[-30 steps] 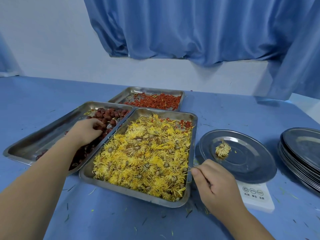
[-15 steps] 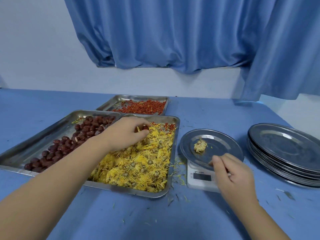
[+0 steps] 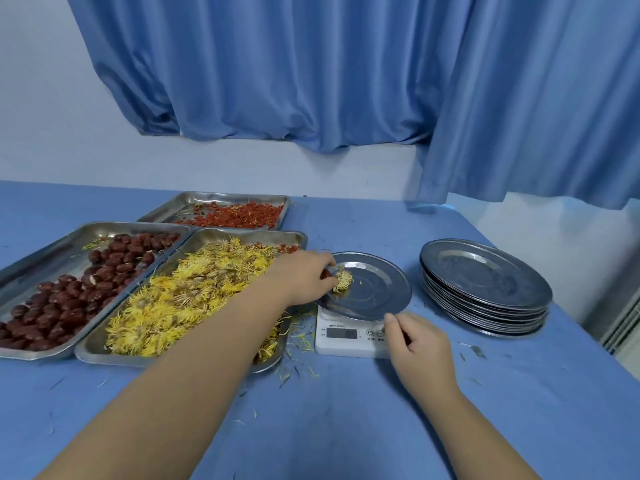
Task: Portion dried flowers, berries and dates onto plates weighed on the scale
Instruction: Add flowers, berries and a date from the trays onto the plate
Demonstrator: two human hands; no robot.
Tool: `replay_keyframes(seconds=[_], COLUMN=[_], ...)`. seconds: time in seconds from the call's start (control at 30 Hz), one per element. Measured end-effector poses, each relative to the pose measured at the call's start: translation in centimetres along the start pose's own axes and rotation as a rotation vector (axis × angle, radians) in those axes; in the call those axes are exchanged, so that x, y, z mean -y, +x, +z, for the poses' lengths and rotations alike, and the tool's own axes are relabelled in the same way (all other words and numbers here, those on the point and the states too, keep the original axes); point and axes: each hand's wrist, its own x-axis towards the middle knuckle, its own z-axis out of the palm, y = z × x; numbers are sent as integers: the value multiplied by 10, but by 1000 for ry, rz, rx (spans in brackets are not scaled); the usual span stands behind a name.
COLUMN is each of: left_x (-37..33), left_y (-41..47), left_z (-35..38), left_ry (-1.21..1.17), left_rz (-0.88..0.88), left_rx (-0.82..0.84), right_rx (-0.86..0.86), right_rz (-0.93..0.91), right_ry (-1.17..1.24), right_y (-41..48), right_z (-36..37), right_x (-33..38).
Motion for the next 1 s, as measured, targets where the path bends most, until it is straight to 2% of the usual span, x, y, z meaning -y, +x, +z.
replay_keyframes(seconds=[0.23,0.4,0.53,0.63,0.8,0.9,1.0], left_x=[26,58,89,117,162,181,201], left_y=[-4,5,9,15,44,70,97], left_z=[-18,-36,-43,-53,-65,-50,-32], left_ry=[-142,-90,76,288,276,164,-131], left_rz=[-12,-84,-128,-115,-203,-276,-401], left_rx=[7,0,70,137,129,96,19], right_rx=[20,295,499,458,392,389,387], right_rz=[-2,31,-14,-93,-51,-40,-9], right_ry=[148,282,188,135,160,91,128], right_y=[27,100,149,173,184,185,187], right_z=[-15,-9,13,30,58,63,62], right_x=[2,26,32,24,10,2,-4])
